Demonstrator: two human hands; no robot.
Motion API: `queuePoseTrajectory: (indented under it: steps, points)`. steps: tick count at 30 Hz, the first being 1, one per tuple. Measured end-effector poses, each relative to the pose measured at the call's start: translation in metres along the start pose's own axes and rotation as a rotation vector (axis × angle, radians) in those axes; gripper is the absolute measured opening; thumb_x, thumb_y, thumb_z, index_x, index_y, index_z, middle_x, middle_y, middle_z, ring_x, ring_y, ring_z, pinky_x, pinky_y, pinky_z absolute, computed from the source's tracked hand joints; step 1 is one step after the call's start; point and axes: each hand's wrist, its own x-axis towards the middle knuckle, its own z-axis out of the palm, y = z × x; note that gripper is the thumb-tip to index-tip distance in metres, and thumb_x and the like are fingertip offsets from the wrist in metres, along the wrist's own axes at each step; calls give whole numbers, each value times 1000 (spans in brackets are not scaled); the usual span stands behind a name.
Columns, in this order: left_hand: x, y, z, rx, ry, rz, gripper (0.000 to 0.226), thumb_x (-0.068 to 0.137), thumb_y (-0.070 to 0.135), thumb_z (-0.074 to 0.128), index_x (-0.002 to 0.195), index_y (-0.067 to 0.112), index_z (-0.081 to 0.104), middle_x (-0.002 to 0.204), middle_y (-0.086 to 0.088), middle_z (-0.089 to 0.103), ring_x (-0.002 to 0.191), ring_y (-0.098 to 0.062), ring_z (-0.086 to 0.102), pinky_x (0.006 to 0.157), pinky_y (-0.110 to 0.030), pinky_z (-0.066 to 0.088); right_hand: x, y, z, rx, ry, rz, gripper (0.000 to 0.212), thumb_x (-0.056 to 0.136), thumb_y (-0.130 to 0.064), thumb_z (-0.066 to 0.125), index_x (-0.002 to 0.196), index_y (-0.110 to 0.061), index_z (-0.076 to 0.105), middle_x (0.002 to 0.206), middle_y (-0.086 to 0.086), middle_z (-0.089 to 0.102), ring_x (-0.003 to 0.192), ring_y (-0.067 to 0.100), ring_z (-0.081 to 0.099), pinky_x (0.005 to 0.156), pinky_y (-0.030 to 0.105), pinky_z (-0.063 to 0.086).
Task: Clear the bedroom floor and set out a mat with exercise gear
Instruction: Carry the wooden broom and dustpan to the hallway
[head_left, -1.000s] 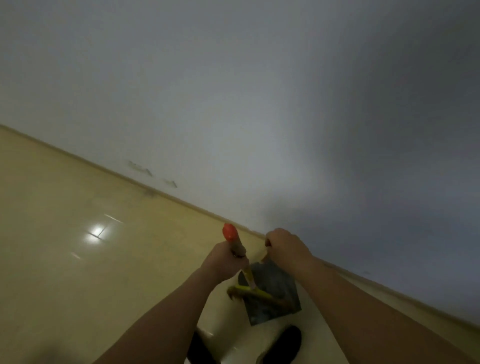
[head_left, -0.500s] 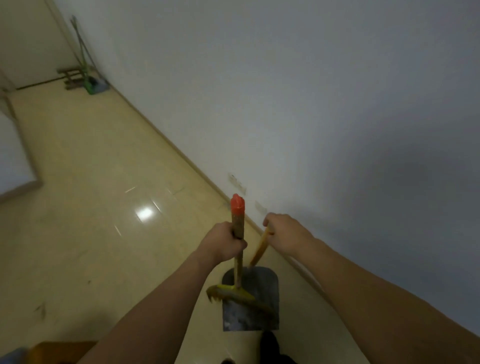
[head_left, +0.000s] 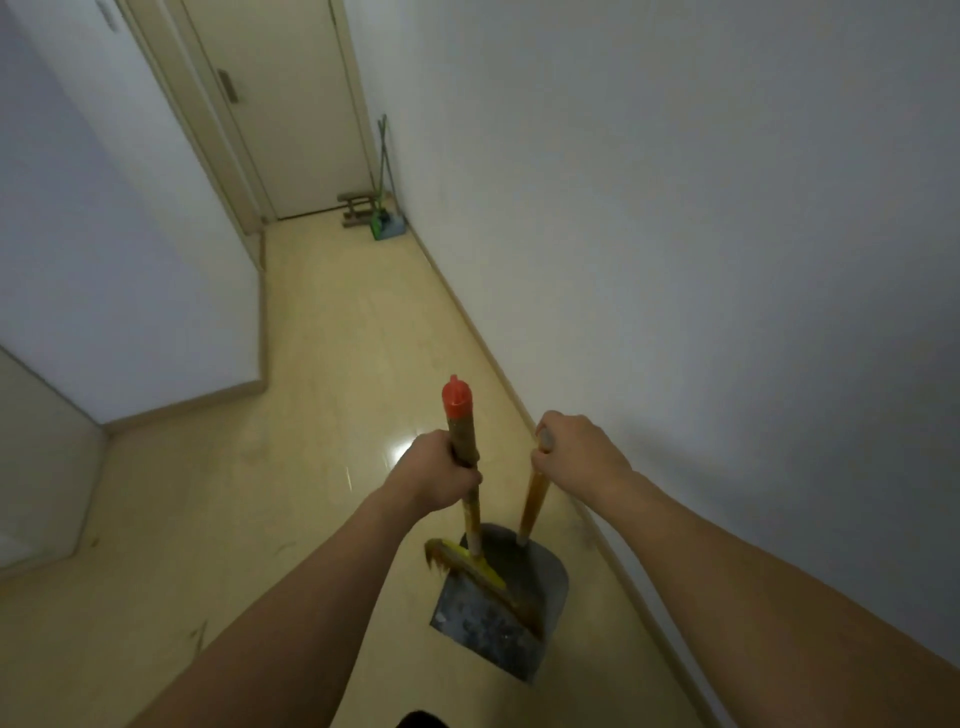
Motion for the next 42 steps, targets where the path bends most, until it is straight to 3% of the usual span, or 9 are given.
queuePoseTrajectory:
  steps: [4,8,15,28,35,42]
  points:
    - [73,-14,-45,-52,62,-24,22,81,10,71,103,14,66,89,5,62,82,-12,59,66,-19,47,93,-36,4,-35,11,-44,12,94,-26,58,101,-19,52,90,0,59,74,12,61,66,24,54]
    - [163,-41,-91,-81,75,-7,19,80,9,71,96,17,65,90,3,64,86,-15,62,74,-24,51,198,-68,22,-56,30,-34,11,93,-27,58,99,-22,51,88,-2,59,72,11,61,67,23,55]
    - [314,-80,-218,-51,-27,24,25,80,8,72,103,15,66,95,2,64,91,-15,62,83,-29,54,381,-146,12,-50,30,21,14,94,-23,57,105,-14,56,86,-1,56,71,11,57,57,19,44]
    - [593,-106,-401,-60,71,48,21,78,8,72,95,18,65,89,4,65,82,-7,61,64,-16,45,701,-245,6,33,108,-15,13,92,-27,59,94,-15,54,79,-1,56,68,10,57,56,18,45]
    - [753,-99,-507,-5,88,33,22,79,8,73,96,19,66,91,3,66,83,-10,62,65,-17,47,889,-296,-22,86,142,-27,13,91,-26,60,95,-15,55,86,1,58,77,16,61,71,30,56]
    - [900,-111,-601,-21,121,41,21,80,8,72,98,18,66,92,3,65,85,-11,62,67,-19,47,1047,-339,-38,105,157,-55,13,94,-24,57,90,-12,54,80,4,58,69,15,58,60,24,49]
